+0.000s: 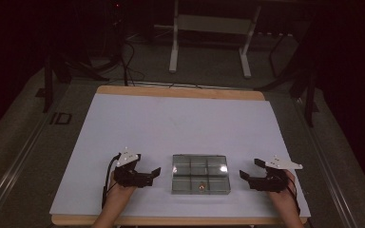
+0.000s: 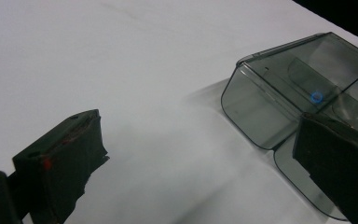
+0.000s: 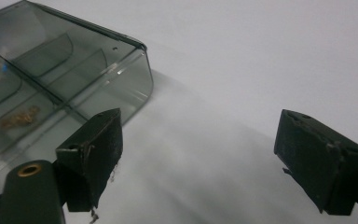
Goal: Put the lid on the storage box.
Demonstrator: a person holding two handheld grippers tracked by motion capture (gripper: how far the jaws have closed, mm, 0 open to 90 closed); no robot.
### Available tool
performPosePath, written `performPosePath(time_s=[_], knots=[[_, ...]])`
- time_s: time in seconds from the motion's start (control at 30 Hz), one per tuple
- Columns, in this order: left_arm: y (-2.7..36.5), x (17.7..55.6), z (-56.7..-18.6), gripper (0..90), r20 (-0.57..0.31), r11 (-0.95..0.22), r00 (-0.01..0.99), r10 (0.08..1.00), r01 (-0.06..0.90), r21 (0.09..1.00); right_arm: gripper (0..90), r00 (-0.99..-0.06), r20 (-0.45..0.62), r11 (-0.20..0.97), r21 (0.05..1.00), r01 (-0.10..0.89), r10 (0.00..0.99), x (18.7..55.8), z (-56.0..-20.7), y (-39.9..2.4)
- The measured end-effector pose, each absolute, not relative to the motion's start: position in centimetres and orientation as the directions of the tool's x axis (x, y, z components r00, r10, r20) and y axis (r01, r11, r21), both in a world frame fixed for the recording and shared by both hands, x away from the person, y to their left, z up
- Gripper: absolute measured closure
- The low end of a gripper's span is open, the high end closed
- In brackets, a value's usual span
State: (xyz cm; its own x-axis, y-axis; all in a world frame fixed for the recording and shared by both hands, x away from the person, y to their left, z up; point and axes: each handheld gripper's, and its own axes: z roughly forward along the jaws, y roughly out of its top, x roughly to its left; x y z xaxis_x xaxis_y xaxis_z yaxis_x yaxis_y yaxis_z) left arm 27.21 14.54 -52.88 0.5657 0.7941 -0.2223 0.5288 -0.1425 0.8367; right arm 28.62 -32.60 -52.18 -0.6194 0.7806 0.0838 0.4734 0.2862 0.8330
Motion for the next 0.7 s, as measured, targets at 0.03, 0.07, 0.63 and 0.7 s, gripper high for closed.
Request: performPosePath(time_s=[0.03,0.07,0.63,0.7], knots=[[14.6,27.2,-52.9,2.5,-0.22,-0.145,0.564,0.796,0.53,0.836,15.6,-0.616,0.083,0.286,0.832,0.475,0.783,28.6,-52.2,-32.8],[14.6,27.2,-53.0,2.5,-0.219,-0.143,0.562,0.798,0.529,0.836,15.5,-0.614,0.085,0.283,0.833,0.476,0.785,28.6,-52.3,-32.8],[15.1,27.2,-53.5,2.4,-0.175,-0.145,0.511,0.842,0.526,0.838,15.5,-0.57,0.105,0.242,0.832,0.499,0.815,28.0,-52.9,-34.8],[15.2,27.2,-53.6,2.5,-0.185,-0.134,0.501,0.845,0.534,0.835,15.5,-0.564,0.097,0.246,0.83,0.501,0.82,27.9,-53.0,-34.9]])
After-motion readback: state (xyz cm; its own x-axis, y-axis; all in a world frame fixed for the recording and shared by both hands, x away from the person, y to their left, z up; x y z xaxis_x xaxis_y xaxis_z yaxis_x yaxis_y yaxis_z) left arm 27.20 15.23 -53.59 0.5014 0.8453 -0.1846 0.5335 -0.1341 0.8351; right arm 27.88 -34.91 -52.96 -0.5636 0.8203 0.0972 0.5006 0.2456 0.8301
